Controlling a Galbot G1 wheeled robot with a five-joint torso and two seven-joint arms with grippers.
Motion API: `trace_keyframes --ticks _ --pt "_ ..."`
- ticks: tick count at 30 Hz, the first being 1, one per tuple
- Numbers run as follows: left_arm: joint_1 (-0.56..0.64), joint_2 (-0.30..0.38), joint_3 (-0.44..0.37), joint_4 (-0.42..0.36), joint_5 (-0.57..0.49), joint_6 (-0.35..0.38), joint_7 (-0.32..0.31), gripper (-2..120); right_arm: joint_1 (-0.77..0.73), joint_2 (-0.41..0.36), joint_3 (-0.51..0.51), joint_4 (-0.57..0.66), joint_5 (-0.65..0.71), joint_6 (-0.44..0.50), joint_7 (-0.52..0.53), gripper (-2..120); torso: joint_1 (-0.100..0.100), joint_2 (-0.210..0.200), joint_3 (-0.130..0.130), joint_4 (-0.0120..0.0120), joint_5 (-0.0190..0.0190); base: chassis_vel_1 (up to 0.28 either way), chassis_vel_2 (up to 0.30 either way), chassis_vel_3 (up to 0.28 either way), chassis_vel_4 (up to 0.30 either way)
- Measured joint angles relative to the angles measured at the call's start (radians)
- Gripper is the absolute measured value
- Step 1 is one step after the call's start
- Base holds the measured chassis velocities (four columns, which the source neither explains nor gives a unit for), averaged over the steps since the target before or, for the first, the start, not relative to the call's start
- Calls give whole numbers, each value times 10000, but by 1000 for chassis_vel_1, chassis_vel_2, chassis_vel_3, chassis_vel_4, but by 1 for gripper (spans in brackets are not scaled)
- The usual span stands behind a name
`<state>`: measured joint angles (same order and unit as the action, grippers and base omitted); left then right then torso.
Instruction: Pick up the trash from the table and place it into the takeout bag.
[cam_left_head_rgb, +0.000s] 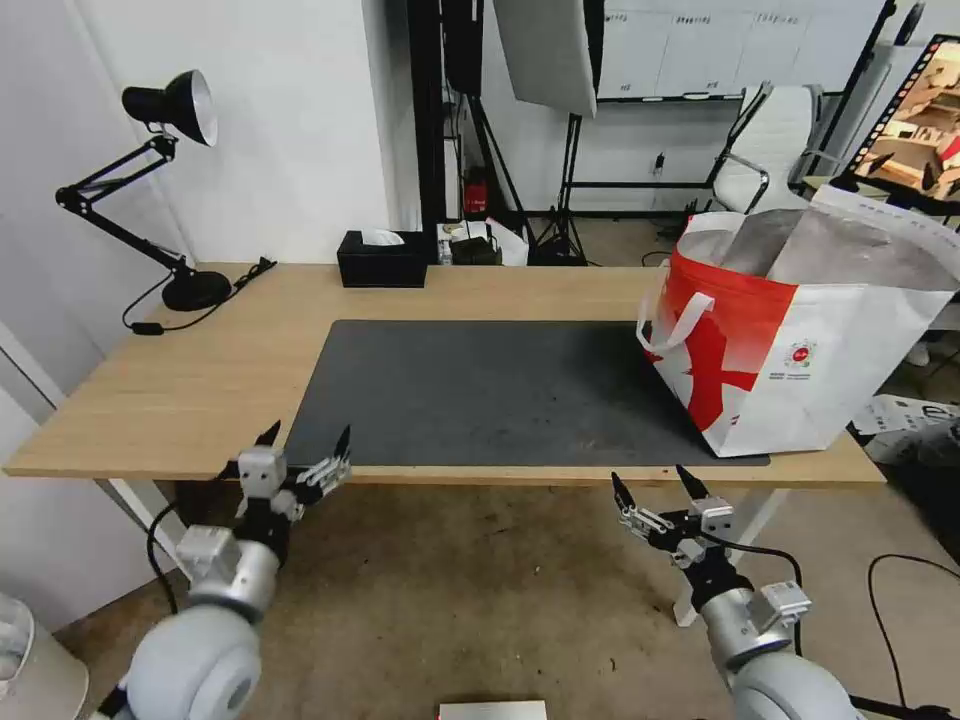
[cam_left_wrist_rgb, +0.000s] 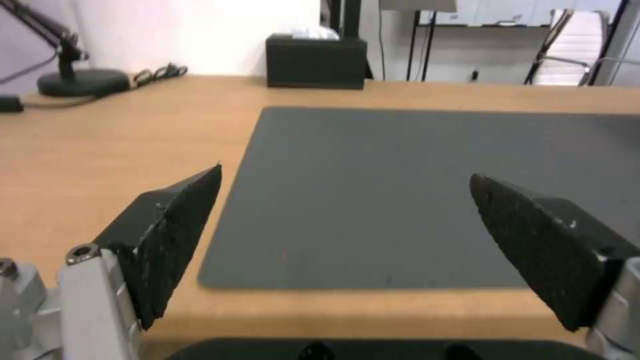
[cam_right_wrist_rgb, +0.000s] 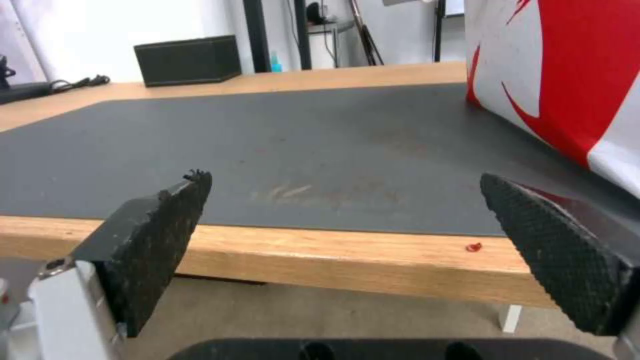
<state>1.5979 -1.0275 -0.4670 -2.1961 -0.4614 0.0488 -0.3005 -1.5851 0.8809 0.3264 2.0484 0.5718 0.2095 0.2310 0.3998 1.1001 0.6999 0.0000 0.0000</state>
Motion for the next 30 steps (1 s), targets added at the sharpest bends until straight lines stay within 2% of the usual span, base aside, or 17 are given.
trace_keyframes --ticks 5,12,30 --pt "238 -466 66 9 298 -17 215 100 0 1 0 0 0 0 0 100 1 0 0 0 1 0 0 0 0" --pt "339 -778 323 43 687 14 346 100 0 0 0 0 0 0 0 100 2 0 1 -1 1 0 0 0 0" --pt "285 -778 372 62 717 85 347 100 0 0 0 0 0 0 1 100 2 -1 1 0 0 0 0 0 0"
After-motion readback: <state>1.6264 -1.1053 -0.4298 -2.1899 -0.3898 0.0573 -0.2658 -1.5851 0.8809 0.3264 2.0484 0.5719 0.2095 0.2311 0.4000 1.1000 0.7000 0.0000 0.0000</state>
